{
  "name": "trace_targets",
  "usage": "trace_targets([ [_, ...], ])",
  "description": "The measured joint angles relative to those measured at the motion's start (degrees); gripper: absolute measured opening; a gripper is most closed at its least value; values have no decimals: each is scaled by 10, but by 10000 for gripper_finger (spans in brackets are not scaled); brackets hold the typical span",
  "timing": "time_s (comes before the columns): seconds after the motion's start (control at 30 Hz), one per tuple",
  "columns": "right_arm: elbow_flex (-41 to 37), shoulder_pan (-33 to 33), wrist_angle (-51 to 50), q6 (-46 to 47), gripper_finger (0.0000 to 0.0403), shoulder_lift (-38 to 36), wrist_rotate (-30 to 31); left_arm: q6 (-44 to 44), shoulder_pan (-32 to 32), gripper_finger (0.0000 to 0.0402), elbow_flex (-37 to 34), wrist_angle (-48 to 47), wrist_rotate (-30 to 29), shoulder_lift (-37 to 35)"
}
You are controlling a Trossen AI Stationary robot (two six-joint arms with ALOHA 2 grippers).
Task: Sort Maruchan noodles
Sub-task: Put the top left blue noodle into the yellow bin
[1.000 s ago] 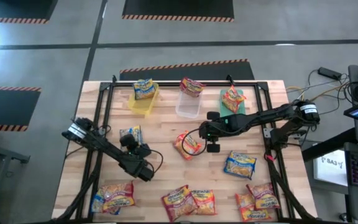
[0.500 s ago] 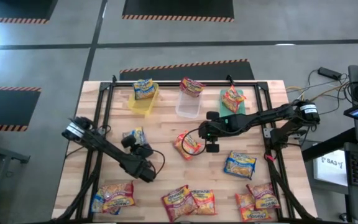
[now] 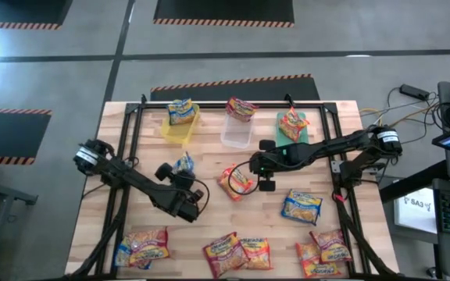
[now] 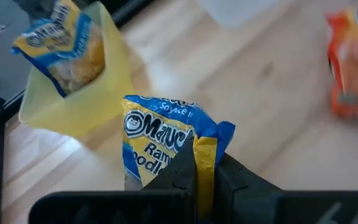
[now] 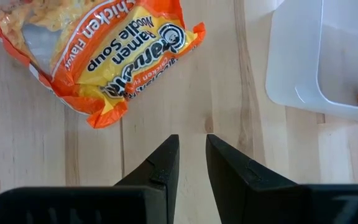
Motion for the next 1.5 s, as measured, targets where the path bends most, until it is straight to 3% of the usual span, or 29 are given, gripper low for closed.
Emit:
trace_targets([
  [0.37, 1, 0, 74, 185, 70, 0, -1, -54, 45, 0, -1, 93, -95, 11],
  [0.47, 1, 0, 78, 234, 70, 0, -17, -57, 59, 0, -2, 116, -99, 20],
  [0.6, 1, -3, 87, 240, 70, 1, -86, -55, 64, 0, -2, 146, -95, 32],
  [0.8, 1, -4, 103, 249, 70, 1, -86, -37, 63, 0, -2, 184, -75, 49],
  [0.9, 0, -4, 107, 257, 70, 1, -89, -11, 61, 0, -2, 210, -55, 53],
  [1.07, 0, -4, 115, 264, 70, 1, -103, 121, 59, 0, 0, 271, -16, 50],
  [1.2, -1, -23, 112, 375, 70, 1, -106, 187, 59, 0, 2, 306, 5, 45],
  [1.37, -4, -70, 113, 438, 91, 1, -215, 214, 53, 0, 2, 333, 13, 45],
  [1.5, -12, -101, 111, 480, 127, 1, -242, 235, 45, 0, 2, 364, 0, 45],
])
